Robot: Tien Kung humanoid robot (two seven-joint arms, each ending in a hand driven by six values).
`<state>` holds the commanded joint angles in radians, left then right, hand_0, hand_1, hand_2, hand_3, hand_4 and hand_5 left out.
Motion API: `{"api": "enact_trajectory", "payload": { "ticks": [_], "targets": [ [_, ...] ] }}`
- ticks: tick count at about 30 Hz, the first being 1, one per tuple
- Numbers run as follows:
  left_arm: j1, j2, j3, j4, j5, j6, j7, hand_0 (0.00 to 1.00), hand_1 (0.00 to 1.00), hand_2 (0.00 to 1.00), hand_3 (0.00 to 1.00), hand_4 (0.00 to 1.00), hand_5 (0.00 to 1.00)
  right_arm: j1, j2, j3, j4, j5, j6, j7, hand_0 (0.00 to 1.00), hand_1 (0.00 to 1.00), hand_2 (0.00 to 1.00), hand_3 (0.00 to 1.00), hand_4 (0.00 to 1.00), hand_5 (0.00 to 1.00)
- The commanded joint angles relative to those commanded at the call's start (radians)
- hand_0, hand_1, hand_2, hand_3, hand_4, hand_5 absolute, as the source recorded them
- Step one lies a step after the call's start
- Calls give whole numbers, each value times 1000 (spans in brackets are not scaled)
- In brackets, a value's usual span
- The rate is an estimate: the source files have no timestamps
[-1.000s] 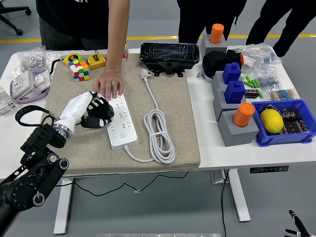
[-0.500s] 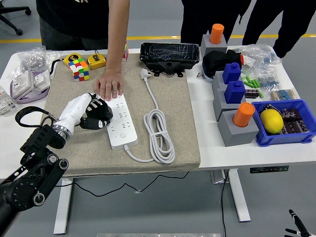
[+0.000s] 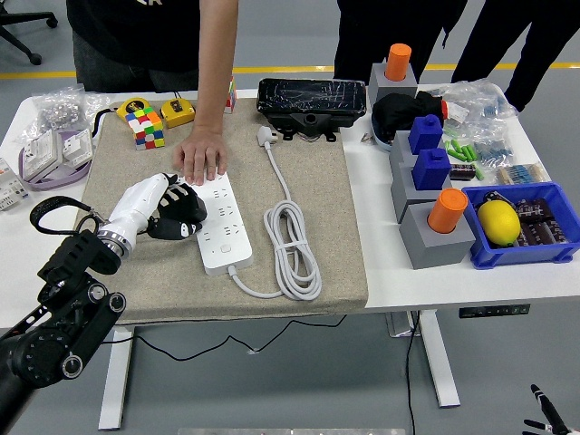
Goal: Pick up the plug,place it near the board,insert it into the board,press the button
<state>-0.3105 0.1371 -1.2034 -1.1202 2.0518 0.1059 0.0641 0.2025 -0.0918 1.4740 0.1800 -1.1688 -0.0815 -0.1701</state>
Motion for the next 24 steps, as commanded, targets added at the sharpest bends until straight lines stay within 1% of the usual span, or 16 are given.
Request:
{"api": "enact_trajectory", "payload": {
  "ticks": [16,17,22,23,24],
  "targets": [
    [-2,1,5,4,4,-15,-2,343,424,439,508,764,2,1,-1,-2,0,3,-1,3,791,714,683,670,998,978],
    [-1,1,5,5,4,-17,-3,360,462,443,512,764,2,1,-1,-1,0,3,-1,3,790,715,683,670,998,978],
    [-1,0,5,6,1,-16,-10,360,462,443,512,764,2,2,-2,2,0,1,-1,3,790,715,683,670,998,978],
    [-2,0,5,7,-1,-14,-13,415,525,516,541,762,2,2,-2,3,0,1,-1,3,791,715,683,671,998,981],
    [-2,0,5,7,-3,-13,-14,415,525,516,541,762,2,3,-2,4,0,0,-1,3,791,715,683,671,998,981]
  ]
}}
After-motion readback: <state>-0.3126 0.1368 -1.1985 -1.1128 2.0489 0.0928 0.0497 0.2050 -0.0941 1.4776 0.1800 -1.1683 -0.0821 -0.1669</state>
